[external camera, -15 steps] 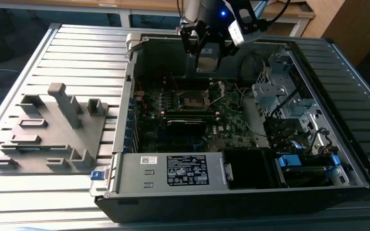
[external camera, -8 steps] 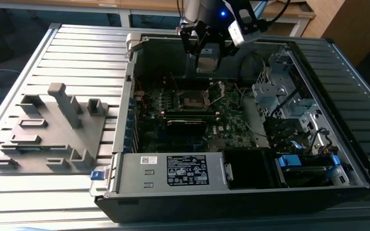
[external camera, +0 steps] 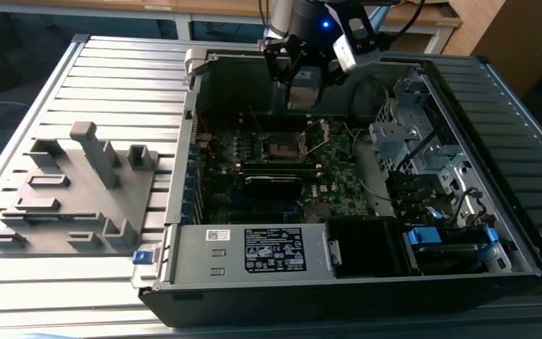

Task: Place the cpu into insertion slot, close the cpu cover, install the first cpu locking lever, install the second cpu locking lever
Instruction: 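Place the cpu into insertion slot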

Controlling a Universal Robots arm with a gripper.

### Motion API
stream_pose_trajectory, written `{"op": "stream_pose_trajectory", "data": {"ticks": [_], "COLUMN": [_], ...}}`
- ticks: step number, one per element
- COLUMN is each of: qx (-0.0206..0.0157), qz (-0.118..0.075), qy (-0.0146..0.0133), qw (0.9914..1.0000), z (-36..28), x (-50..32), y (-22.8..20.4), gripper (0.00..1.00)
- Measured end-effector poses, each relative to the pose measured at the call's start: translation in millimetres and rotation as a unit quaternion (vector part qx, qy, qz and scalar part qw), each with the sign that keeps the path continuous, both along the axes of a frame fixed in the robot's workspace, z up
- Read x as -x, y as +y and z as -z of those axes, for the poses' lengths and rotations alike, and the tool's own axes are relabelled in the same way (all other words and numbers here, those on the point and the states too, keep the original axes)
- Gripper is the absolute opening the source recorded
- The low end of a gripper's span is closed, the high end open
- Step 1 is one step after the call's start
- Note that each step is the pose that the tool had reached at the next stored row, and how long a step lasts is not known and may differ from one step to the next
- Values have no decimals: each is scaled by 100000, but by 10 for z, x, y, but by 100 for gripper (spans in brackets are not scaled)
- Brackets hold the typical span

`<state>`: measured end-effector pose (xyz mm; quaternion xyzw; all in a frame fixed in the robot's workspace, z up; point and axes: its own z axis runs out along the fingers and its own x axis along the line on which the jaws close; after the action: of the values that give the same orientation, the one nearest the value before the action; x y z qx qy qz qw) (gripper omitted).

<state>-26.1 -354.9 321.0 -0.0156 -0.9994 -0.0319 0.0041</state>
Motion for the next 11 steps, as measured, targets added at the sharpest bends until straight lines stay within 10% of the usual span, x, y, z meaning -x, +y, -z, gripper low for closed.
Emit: {"op": "stream_pose_trajectory", "data": {"ticks": [11], "qx": [65], "qz": [0], "qy": [2], "qw": [100000], "z": [62], "x": [0], "y": [0], "gripper": [54]}}
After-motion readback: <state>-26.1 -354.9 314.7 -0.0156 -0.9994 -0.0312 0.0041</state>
